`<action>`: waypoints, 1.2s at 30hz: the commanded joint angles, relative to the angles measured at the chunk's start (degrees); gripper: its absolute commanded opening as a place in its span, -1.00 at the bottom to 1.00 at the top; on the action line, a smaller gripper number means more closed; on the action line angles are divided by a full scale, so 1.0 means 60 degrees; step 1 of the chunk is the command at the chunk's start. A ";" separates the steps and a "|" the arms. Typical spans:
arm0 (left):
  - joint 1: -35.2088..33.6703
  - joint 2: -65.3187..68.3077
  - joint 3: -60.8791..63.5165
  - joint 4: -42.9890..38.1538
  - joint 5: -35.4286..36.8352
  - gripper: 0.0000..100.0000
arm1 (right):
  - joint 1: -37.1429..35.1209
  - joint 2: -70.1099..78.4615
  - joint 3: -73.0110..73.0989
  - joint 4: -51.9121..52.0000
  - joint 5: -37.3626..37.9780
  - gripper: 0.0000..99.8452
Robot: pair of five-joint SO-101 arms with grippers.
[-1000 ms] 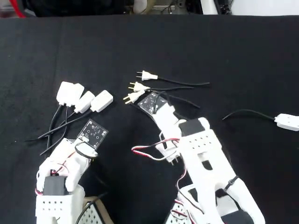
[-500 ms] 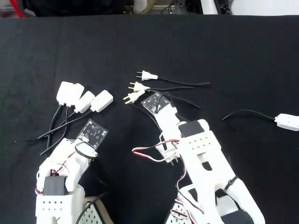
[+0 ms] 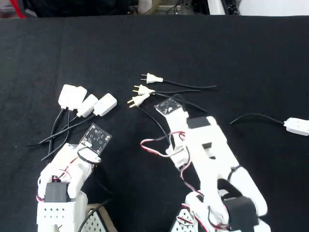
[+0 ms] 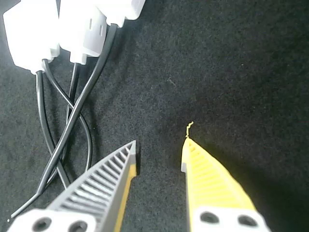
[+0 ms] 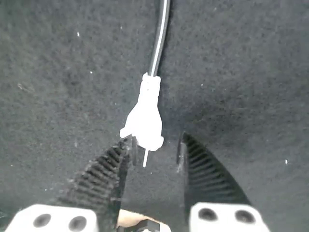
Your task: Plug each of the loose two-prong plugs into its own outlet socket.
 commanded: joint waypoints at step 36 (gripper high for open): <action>-0.0066 -0.0044 0.0168 0.0044 -0.0073 -0.68 | -0.1011 0.4300 -0.2410 0.0777 -0.0484 -0.79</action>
